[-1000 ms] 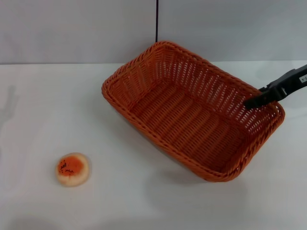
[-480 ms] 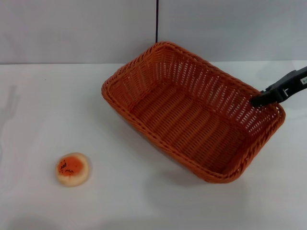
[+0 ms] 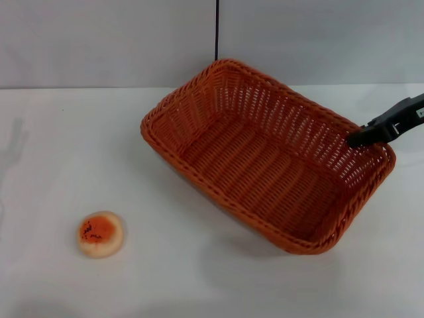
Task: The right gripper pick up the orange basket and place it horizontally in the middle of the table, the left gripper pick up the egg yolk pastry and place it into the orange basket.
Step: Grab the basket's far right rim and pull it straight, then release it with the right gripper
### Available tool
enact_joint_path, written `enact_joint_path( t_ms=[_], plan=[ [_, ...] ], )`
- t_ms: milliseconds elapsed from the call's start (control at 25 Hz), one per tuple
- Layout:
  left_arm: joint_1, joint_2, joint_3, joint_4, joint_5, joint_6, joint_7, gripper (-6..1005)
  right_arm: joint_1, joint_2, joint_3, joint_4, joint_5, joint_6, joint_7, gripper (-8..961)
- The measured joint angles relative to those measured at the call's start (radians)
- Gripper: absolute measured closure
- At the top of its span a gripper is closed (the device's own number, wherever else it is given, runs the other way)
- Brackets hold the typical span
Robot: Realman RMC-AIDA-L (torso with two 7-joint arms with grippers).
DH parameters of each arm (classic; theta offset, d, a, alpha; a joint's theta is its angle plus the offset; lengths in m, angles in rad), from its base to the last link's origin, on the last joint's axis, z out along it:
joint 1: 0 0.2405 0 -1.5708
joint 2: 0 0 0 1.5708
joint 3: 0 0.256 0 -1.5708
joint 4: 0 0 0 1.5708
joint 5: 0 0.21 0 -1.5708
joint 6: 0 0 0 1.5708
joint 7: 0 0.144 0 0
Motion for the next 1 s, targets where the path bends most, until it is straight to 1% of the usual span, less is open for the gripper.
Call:
enact_joint_path(
  t_ms=[120, 240, 280, 320, 440, 480, 640, 680, 720, 840, 880, 1000],
  plan=[
    [0.001, 0.000, 0.001, 0.000, 0.000, 0.000, -0.002, 201, -0.008, -0.002, 0.008, -0.001, 0.031, -0.018, -0.009, 788],
    [0.002, 0.000, 0.001, -0.001, 0.000, 0.000, -0.005, 202, -0.026, -0.015, 0.008, -0.004, 0.094, -0.034, -0.015, 788],
    [0.004, 0.000, 0.001, -0.001, 0.000, 0.000, -0.011, 203, -0.038, -0.024, 0.010, -0.005, 0.131, -0.043, -0.022, 788],
    [0.004, 0.000, 0.001, -0.001, 0.000, 0.000, -0.011, 204, -0.038, -0.024, 0.010, -0.005, 0.131, -0.043, -0.022, 788],
    [0.004, 0.000, 0.001, -0.002, 0.000, 0.000, -0.014, 205, -0.058, -0.035, 0.024, -0.006, 0.190, -0.056, -0.044, 788],
    [0.005, 0.000, 0.001, -0.002, 0.000, 0.000, -0.016, 206, -0.071, -0.042, 0.039, -0.008, 0.229, -0.069, -0.059, 788],
    [0.004, 0.001, 0.001, -0.002, 0.000, 0.000, -0.017, 208, -0.084, -0.050, 0.074, -0.009, 0.266, -0.095, -0.076, 789],
    [0.004, 0.001, 0.000, -0.002, 0.000, 0.000, -0.017, 208, -0.091, -0.053, 0.113, -0.009, 0.284, -0.116, -0.090, 789],
    [0.004, 0.001, 0.000, -0.002, 0.000, 0.000, -0.017, 209, -0.091, -0.053, 0.113, -0.009, 0.284, -0.116, -0.090, 789],
    [0.003, 0.000, -0.001, -0.002, 0.000, 0.000, -0.017, 211, -0.101, -0.059, 0.157, -0.009, 0.319, -0.147, -0.107, 789],
    [0.003, 0.000, -0.001, -0.002, 0.000, 0.000, -0.017, 211, -0.112, -0.064, 0.169, -0.009, 0.353, -0.159, -0.113, 789],
    [0.002, 0.000, -0.005, -0.002, 0.000, 0.000, -0.027, 213, -0.123, -0.069, 0.172, -0.009, 0.390, -0.165, -0.120, 789]
  ],
)
